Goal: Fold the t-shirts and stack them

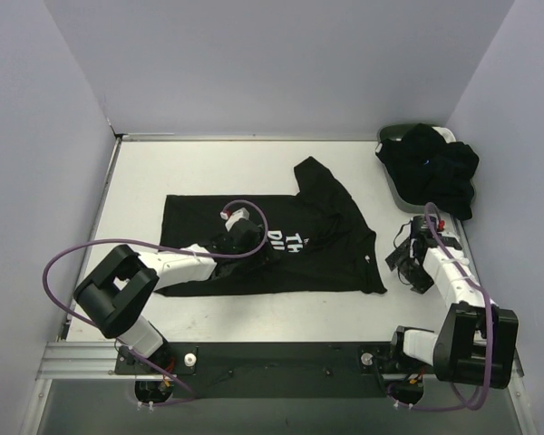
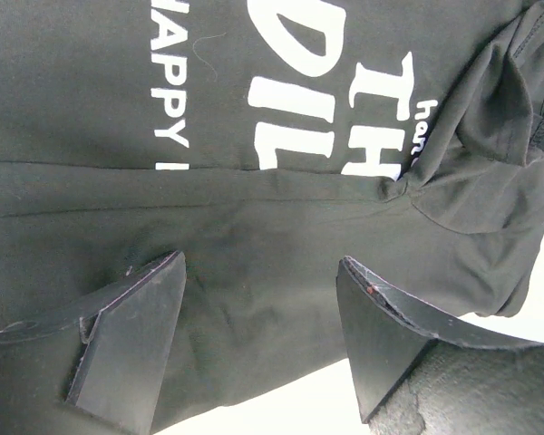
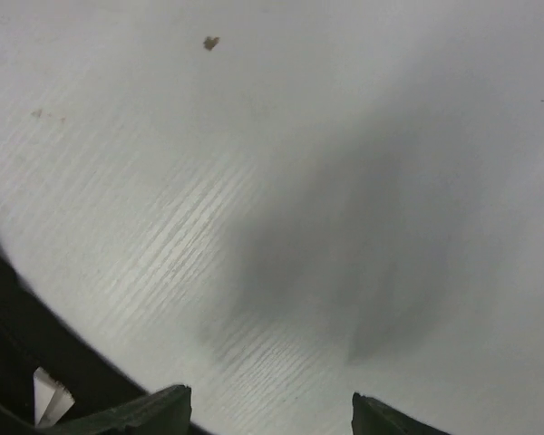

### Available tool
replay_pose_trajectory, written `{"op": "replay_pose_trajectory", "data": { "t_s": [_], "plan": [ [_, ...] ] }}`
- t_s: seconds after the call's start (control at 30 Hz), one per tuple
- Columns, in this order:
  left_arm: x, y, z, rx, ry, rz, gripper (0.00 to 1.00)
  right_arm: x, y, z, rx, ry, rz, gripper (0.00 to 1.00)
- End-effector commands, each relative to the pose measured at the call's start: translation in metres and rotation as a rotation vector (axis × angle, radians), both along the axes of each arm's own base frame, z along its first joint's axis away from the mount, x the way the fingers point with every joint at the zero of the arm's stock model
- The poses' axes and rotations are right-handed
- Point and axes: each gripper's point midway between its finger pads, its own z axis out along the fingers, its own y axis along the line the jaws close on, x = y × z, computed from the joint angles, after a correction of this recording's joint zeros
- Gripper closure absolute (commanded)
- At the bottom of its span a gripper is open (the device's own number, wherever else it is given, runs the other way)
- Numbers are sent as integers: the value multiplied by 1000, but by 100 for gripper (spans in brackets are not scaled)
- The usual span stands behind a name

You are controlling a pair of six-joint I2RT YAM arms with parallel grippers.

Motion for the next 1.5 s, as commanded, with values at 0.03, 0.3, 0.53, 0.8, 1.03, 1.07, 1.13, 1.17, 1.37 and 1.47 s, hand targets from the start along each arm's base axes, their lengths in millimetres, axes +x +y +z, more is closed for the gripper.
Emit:
{"op": "replay_pose_trajectory", "data": {
  "t_s": [0.03, 0.3, 0.53, 0.8, 1.03, 1.07, 1.13, 1.17, 1.37, 1.47],
  "plan": [
    [-38, 37, -44, 183, 139, -15, 22, 26, -6, 45, -122, -105, 81, 21],
    [-30, 31, -16, 171, 92, -28, 20, 92, 88, 115, -67, -295, 415, 16],
    [-25, 33, 27, 157, 11, -36, 9, 137, 165, 104, 53, -308, 539, 21],
    [-19, 42, 59, 169, -61, -21, 4, 150, 222, 80, 185, -298, 563, 32],
    [-14, 49, 64, 178, -74, -1, 4, 139, 248, 75, 198, -266, 592, 35],
    [-13, 50, 65, 176, -74, 3, 4, 137, 249, 74, 199, -261, 593, 36],
    [-13, 49, 64, 172, -72, 2, 4, 133, 248, 73, 185, -251, 594, 36],
    [-13, 50, 63, 172, -68, 5, 4, 131, 249, 73, 180, -248, 600, 36],
    [-13, 53, 59, 165, -60, 11, 4, 118, 242, 70, 168, -233, 596, 38],
    [-13, 54, 58, 163, -59, 13, 4, 113, 239, 67, 162, -225, 595, 39]
  ]
}}
